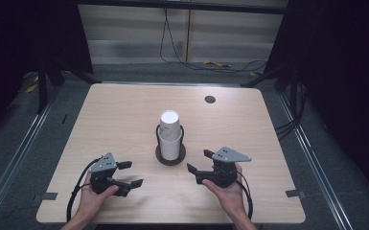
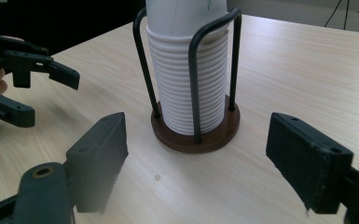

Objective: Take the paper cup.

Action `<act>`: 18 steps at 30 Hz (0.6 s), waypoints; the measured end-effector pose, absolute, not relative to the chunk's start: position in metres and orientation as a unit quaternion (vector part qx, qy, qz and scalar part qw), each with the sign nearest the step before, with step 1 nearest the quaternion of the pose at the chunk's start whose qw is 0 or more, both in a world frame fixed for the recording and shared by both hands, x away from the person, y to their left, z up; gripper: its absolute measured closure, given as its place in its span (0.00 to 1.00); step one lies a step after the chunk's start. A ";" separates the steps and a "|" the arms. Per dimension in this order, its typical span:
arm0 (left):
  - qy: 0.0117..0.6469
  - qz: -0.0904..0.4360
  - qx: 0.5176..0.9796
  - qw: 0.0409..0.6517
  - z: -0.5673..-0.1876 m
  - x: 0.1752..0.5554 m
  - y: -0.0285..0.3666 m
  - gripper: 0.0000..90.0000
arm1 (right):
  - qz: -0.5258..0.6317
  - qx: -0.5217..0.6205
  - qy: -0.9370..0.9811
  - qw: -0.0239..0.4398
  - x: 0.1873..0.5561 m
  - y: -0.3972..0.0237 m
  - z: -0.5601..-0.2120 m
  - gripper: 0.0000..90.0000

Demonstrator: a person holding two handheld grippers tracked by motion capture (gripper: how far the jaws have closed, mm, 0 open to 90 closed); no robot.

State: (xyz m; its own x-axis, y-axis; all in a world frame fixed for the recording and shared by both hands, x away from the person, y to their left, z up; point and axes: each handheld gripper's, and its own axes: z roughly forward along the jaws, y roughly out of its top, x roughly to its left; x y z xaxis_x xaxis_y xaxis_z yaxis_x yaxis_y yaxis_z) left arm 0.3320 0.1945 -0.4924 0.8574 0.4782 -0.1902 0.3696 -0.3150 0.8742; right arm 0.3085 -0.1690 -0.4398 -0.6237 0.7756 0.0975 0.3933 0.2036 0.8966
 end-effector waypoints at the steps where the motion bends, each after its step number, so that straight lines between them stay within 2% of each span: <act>1: 0.260 0.049 0.808 0.526 -0.492 0.331 0.194 0.18 | 0.497 0.388 0.752 0.191 0.310 -0.168 -0.439 0.22; 6: 0.256 0.049 0.810 0.525 -0.492 0.330 0.194 0.18 | 0.495 0.376 0.762 0.180 0.318 -0.164 -0.430 0.19; 11: 0.257 0.048 0.812 0.522 -0.492 0.329 0.195 0.18 | 0.501 0.362 0.768 0.166 0.325 -0.165 -0.419 0.23; 18: 0.261 0.050 0.813 0.519 -0.493 0.329 0.196 0.18 | 0.509 0.358 0.768 0.152 0.336 -0.163 -0.410 0.21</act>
State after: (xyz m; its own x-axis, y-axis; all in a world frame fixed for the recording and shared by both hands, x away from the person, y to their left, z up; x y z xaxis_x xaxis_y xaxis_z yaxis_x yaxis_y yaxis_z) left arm 0.3285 0.1957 -0.4929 0.8593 0.4750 -0.1899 0.3720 -0.3254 0.8693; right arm 0.3361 -0.1634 -0.4100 -0.6977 0.7044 0.1307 0.3950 0.2260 0.8904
